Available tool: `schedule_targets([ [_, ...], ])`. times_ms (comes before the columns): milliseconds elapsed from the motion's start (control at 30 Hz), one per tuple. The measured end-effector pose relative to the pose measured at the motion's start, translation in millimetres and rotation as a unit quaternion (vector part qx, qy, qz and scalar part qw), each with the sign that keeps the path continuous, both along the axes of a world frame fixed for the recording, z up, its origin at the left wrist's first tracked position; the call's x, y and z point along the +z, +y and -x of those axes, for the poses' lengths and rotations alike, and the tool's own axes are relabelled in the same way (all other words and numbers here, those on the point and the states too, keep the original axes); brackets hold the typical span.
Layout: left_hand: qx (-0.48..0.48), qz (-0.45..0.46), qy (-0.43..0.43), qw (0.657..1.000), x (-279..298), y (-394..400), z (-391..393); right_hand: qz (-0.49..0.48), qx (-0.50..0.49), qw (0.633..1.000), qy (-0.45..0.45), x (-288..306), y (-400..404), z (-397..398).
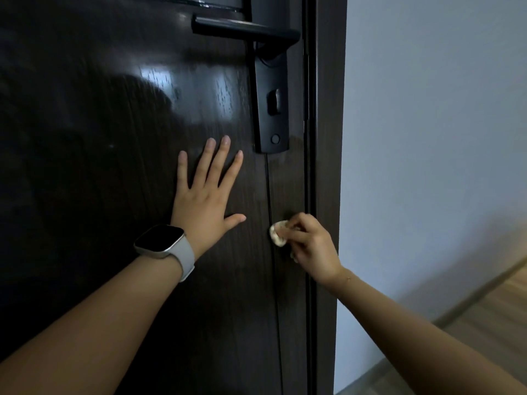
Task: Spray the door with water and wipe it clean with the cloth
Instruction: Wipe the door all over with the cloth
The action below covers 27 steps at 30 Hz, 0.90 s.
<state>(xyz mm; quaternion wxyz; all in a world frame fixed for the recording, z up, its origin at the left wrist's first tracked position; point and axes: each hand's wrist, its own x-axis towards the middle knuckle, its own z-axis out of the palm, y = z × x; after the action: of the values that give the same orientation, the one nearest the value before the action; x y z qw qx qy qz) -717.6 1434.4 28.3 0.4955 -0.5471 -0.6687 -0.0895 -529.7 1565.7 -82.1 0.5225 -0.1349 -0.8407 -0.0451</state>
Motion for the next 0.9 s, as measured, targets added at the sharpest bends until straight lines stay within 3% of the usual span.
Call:
schedule_targets([
  [200,-0.031,-0.016,-0.001,0.999,22.5,-8.9,-1.9,0.121,0.016,0.977,0.177,109.8,3.3,-16.3],
  [400,0.004,0.026,0.026,0.999,25.3,-5.8,13.7,0.04,-0.005,0.972,0.23,235.8,14.9,-6.2],
  [533,0.008,0.021,0.036,0.999,24.0,-4.1,15.4,0.002,-0.033,0.971,0.239,284.2,32.6,14.3],
  [700,-0.003,0.015,0.038,0.999,23.2,-3.9,15.4,-0.059,-0.079,0.969,0.228,238.6,28.1,30.8],
  [900,-0.001,0.018,0.034,0.999,21.8,-4.5,14.9,-0.07,-0.119,0.987,0.088,127.6,31.4,6.8],
])
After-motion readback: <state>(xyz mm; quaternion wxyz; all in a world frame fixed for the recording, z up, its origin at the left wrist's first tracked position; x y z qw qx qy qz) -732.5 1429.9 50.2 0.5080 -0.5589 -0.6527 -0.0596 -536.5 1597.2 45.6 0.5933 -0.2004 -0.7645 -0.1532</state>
